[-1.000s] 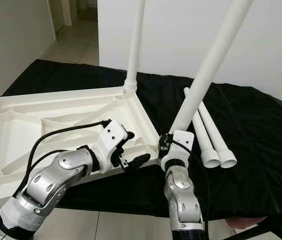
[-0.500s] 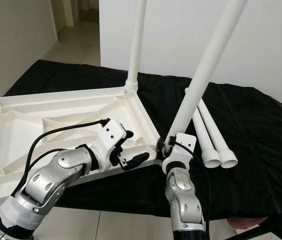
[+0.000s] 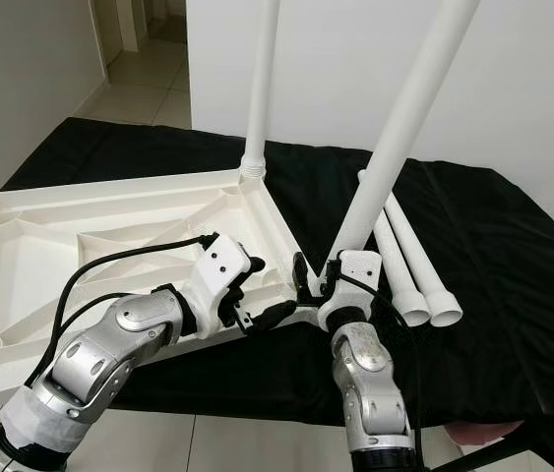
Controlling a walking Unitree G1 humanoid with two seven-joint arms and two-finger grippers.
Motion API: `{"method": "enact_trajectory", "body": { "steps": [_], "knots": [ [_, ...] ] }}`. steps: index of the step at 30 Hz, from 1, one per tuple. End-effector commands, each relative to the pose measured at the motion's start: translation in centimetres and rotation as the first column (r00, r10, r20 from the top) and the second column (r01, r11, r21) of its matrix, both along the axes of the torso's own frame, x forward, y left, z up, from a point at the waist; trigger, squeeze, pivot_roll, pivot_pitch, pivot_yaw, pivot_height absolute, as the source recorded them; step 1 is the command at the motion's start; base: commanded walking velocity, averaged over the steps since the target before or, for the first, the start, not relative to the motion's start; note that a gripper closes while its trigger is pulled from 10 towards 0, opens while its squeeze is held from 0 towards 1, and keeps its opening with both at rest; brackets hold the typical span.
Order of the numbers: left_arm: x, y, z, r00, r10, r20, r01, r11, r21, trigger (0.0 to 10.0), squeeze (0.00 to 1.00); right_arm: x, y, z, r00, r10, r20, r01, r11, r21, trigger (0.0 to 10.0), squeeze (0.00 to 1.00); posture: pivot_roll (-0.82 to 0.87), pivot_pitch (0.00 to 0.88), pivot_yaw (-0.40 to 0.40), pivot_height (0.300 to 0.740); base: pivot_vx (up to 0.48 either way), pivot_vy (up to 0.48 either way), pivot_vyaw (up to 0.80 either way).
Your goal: Building children table
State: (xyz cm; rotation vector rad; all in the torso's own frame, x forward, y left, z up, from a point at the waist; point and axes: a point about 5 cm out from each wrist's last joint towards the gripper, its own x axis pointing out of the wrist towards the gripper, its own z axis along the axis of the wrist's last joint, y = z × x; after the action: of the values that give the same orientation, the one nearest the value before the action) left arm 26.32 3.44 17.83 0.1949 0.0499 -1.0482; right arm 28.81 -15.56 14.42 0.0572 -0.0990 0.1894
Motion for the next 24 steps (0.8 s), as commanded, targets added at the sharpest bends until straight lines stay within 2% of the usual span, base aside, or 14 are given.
{"method": "enact_trajectory", "body": {
  "steps": [1, 3, 5, 8, 12, 20, 24],
  "knots": [
    [-0.5, -0.7, 0.0, 0.996, -0.081, -0.022, 0.081, 0.997, 0.001, 10.0, 0.00, 0.4, -0.8, 0.0, 0.998, 0.055, 0.012, -0.055, 0.998, -0.040, 10.0, 0.00, -0.04, 0.000, -0.072, 0.740, 0.000, 0.000, 0.00],
    [-0.5, -0.7, 0.0, 0.996, -0.081, -0.022, 0.081, 0.997, 0.001, 10.0, 0.00, 0.4, -0.8, 0.0, 0.998, 0.055, 0.012, -0.055, 0.998, -0.040, 10.0, 0.00, -0.04, 0.000, -0.072, 0.740, 0.000, 0.000, 0.00],
    [-0.7, -0.9, -0.3, 0.996, -0.087, -0.031, 0.087, 0.996, 0.002, 10.0, 0.00, 0.8, -1.6, -0.1, 0.994, 0.110, 0.013, -0.109, 0.989, -0.099, 10.0, 0.00, -0.04, 0.000, -0.073, 0.740, 0.000, 0.000, 0.00],
    [-0.8, -0.9, -0.5, 0.995, -0.089, -0.034, 0.089, 0.996, 0.004, 10.0, 0.00, 0.8, -1.8, -0.2, 0.992, 0.128, 0.015, -0.126, 0.985, -0.119, 10.0, 0.00, -0.04, 0.000, -0.073, 0.740, 0.000, 0.000, 0.00],
    [-0.9, -1.1, -1.9, 0.996, -0.068, -0.052, 0.069, 0.998, 0.014, 10.0, 0.00, 1.2, -2.3, -0.9, 0.978, 0.209, -0.010, -0.207, 0.961, -0.185, 10.0, 0.00, -0.04, 0.000, -0.074, 0.740, 0.000, 0.000, 0.00],
    [-0.1, -1.4, -3.1, 0.999, -0.002, -0.036, 0.003, 1.000, 0.016, 10.0, 0.00, 2.0, -2.2, -1.6, 0.952, 0.304, -0.046, -0.307, 0.932, -0.190, 10.0, 0.00, -0.04, 0.000, -0.080, 0.740, 0.000, 0.000, 0.00],
    [0.0, -1.4, -3.2, 1.000, 0.006, -0.026, -0.005, 1.000, 0.020, 10.0, 0.00, 2.1, -2.2, -1.7, 0.948, 0.315, -0.047, -0.318, 0.928, -0.192, 10.0, 0.00, -0.04, 0.000, -0.080, 0.740, 0.000, 0.000, 0.00]
  ]
}}
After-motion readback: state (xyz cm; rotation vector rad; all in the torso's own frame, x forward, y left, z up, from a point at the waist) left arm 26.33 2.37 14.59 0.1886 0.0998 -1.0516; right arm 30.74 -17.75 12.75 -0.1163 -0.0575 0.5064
